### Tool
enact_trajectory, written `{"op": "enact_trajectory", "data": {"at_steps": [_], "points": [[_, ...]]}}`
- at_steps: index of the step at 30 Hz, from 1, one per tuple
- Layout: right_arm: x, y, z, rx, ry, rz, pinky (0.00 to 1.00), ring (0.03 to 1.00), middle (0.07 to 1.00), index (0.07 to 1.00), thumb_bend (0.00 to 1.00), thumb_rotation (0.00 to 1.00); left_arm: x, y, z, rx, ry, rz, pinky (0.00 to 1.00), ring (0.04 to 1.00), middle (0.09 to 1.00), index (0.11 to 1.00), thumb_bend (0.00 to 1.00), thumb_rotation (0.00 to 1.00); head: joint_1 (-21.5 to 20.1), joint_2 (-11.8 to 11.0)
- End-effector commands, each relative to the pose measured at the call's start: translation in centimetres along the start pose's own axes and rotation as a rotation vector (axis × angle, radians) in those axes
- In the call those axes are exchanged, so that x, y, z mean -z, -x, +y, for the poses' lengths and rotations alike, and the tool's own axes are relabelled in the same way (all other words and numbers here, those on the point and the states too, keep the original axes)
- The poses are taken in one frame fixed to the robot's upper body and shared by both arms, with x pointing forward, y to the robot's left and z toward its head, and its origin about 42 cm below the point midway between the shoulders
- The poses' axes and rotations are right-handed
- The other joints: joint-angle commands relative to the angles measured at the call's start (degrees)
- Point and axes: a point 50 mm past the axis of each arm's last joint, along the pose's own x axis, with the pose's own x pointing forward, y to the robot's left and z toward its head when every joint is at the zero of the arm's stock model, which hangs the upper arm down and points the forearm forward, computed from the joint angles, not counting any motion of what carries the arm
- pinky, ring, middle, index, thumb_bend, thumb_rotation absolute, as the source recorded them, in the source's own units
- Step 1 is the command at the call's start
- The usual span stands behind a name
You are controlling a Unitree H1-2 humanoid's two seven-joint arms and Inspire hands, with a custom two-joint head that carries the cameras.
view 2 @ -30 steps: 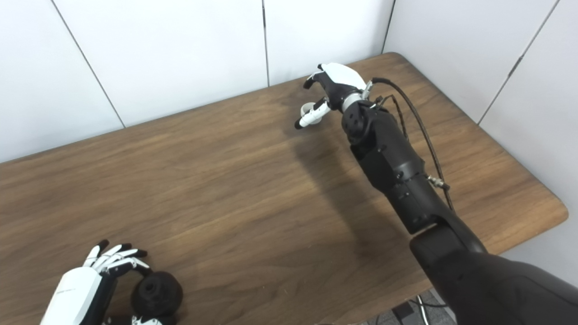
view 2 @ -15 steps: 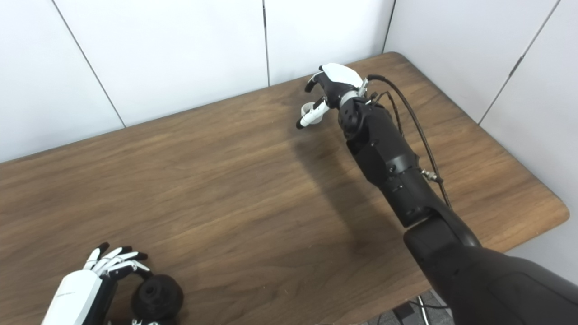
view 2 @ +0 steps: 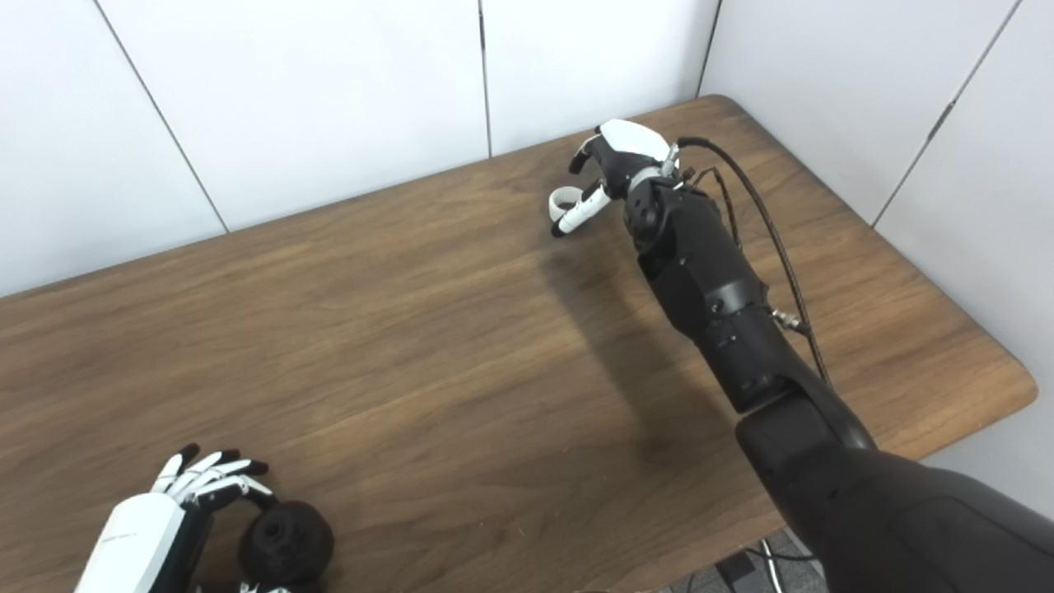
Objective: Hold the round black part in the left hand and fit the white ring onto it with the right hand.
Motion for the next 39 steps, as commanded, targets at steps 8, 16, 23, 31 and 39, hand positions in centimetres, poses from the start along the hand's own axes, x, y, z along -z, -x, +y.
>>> {"op": "enact_trajectory", "data": {"at_steps": [8,16,23,31,39], "points": [[-0.81,-0.24,-2.79,0.061,0.009,-0.009,1.0,1.0,0.995,0.716,0.86,0.31,-0.16,0.33,0.82,-0.017,-0.015,-0.017,1.0,0.883,0.78,0.485,0.52,0.05,-0.2,0.4],[-0.96,-0.09,-2.29,0.048,0.008,-0.014,1.0,1.0,0.989,0.709,0.85,0.32,-0.3,0.39,0.89,-0.019,-0.007,-0.02,0.99,0.876,0.774,0.485,0.52,0.05,-0.1,0.6],[-1.01,-0.07,-2.08,0.044,0.008,-0.008,1.0,1.0,0.978,0.707,0.85,0.32,-0.4,0.49,0.88,-0.021,-0.012,-0.024,0.99,0.879,0.773,0.485,0.52,0.05,0.0,0.7],[-1.04,-0.13,-2.03,0.037,0.012,-0.011,1.0,1.0,0.974,0.706,0.85,0.32,-0.53,0.5,0.95,-0.021,-0.012,-0.02,1.0,0.881,0.778,0.485,0.52,0.05,0.3,0.9],[-1.16,-0.16,-2.08,0.035,0.013,-0.01,1.0,1.0,0.97,0.698,0.85,0.33,-0.59,0.49,1.02,-0.026,-0.012,-0.022,1.0,0.879,0.776,0.485,0.52,0.05,0.2,0.9]]}}
